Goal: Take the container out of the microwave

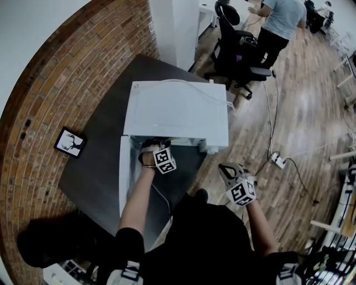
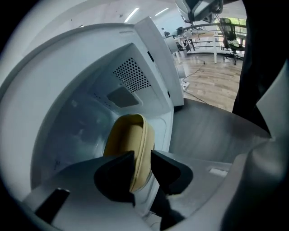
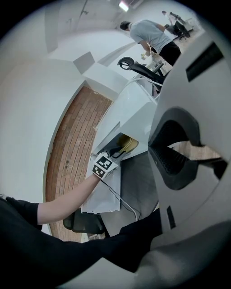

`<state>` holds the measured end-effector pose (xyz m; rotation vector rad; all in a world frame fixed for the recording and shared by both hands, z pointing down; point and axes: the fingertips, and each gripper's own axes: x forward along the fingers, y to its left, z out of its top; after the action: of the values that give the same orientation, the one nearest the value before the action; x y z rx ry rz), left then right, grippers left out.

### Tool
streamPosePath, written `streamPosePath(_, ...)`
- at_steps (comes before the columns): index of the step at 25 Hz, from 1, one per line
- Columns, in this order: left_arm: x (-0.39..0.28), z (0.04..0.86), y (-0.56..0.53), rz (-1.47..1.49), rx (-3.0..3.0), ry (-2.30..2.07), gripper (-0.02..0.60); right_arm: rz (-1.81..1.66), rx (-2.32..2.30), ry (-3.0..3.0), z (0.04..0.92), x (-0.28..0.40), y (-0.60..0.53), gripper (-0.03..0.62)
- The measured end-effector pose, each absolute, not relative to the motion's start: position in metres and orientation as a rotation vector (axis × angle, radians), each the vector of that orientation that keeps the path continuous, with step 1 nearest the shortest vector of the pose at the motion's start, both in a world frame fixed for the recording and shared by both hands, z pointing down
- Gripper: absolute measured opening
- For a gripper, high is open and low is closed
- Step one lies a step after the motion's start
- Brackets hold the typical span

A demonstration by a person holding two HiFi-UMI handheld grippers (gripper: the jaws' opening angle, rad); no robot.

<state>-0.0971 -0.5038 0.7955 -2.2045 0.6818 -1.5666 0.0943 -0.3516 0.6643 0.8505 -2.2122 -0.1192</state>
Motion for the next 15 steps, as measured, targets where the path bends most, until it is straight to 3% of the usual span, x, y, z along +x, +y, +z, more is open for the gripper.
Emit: streamPosePath(15, -0.0953, 0.8057, -0.5123, -1.585, -2.114, 0.619, 0.057, -0.131, 0.858, -2.216, 0.6638, 0.0950, -0.3589, 0.000)
